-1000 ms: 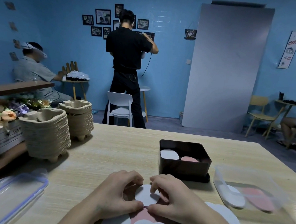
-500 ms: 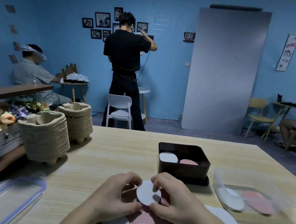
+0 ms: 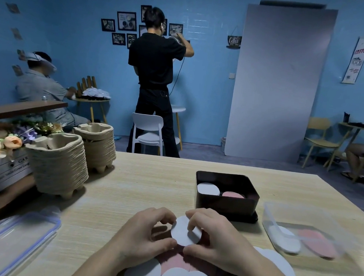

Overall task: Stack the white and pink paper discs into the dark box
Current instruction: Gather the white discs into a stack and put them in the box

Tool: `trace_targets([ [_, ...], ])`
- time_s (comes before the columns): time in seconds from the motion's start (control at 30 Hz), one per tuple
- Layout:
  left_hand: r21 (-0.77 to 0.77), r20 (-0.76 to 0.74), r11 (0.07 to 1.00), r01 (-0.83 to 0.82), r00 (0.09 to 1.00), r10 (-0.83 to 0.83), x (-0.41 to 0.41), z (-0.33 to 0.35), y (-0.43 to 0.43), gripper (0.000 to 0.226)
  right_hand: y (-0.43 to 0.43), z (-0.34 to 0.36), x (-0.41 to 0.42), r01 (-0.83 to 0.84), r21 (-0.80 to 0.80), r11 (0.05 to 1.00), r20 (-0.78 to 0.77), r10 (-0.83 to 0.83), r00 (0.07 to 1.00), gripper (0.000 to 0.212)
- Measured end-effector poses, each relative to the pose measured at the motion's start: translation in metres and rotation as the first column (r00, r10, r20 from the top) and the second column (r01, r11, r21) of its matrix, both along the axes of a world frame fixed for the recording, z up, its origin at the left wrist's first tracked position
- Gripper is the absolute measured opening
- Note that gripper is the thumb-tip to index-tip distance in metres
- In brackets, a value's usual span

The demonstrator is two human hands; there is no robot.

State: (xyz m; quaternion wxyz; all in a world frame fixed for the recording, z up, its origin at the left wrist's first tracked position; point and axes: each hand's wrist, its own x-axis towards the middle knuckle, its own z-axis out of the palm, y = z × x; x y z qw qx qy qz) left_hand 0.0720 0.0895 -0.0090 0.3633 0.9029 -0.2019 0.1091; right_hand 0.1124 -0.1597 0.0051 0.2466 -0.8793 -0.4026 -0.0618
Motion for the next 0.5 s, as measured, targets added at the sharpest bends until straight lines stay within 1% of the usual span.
trace_targets([
  [0.07,-0.009,-0.006,1.0,-0.02,1.0,0.02,-0.001,-0.002,0.002,0.034,-0.001,0.0,0.001,0.014,0.033,0.999,-0.019,-0.013,1.0,0.043],
  [0.13,0.031,0.021,0.998,-0.058,0.998,0.057,-0.002,-0.004,0.007,0.034,-0.003,0.0,0.001,0.017,0.068,0.998,-0.029,-0.015,0.999,0.044],
  [0.2,0.114,0.045,0.989,-0.099,0.995,0.094,-0.006,-0.003,0.013,0.036,-0.003,-0.003,0.001,0.01,0.089,0.996,-0.023,-0.008,1.0,0.044],
  [0.27,0.196,0.077,0.968,-0.156,0.987,0.144,-0.011,-0.002,0.022,0.038,-0.002,-0.005,-0.002,-0.005,0.079,0.997,-0.011,0.006,1.0,0.044],
  [0.37,0.174,0.08,0.954,-0.245,0.969,0.234,-0.02,-0.005,0.038,0.036,0.003,-0.007,-0.005,-0.041,0.042,0.998,0.003,0.041,0.999,0.042],
  [0.5,0.166,0.064,0.945,-0.282,0.959,0.275,-0.036,-0.01,0.042,0.019,0.01,-0.002,-0.006,-0.081,-0.002,0.997,0.017,0.081,0.997,0.041],
])
